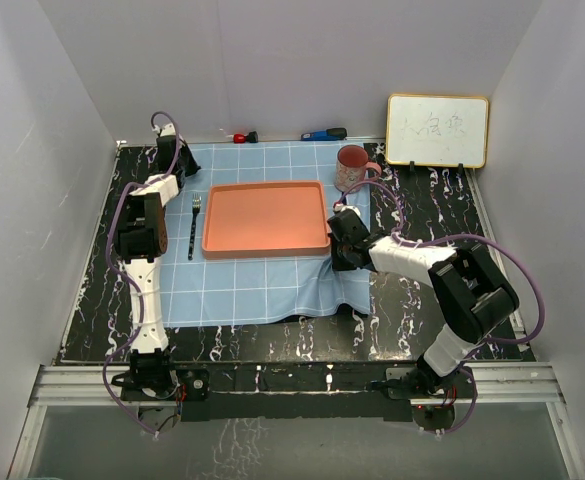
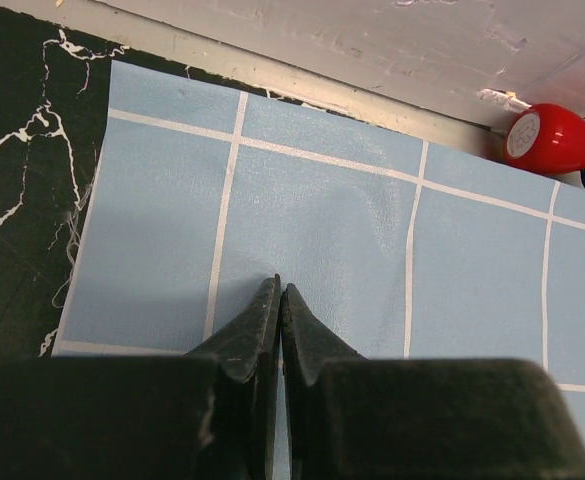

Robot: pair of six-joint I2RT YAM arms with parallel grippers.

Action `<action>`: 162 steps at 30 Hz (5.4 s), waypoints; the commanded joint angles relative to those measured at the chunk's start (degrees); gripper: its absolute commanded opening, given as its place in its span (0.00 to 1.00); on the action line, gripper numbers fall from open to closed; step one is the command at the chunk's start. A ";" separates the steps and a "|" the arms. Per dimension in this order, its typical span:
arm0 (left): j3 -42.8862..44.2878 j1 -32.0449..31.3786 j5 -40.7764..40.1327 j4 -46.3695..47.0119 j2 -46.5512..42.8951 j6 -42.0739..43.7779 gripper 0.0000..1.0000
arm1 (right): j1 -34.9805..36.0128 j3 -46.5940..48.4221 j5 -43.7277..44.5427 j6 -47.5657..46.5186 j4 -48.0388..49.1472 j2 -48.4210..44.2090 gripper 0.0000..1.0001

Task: Set the dinner table for one person
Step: Adjust the napkin at the center of the board, then adjust the knife on the napkin.

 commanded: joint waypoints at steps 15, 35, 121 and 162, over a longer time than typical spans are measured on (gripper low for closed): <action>-2.61 -0.45 -0.21 -6.99 -1.41 3.34 0.00 | 2.14 0.99 3.82 1.48 -23.26 4.50 0.00; -6.89 0.32 -2.42 -9.49 -8.38 5.53 0.36 | 2.18 5.34 12.82 2.79 -25.92 2.19 0.32; -39.21 0.86 -4.96 -20.70 -58.80 -1.40 0.99 | -1.99 17.45 30.59 -10.40 -9.77 -15.03 0.52; -46.56 -1.90 -4.61 -19.81 -58.57 -3.52 0.99 | -3.19 11.73 10.29 -4.29 1.54 8.26 0.42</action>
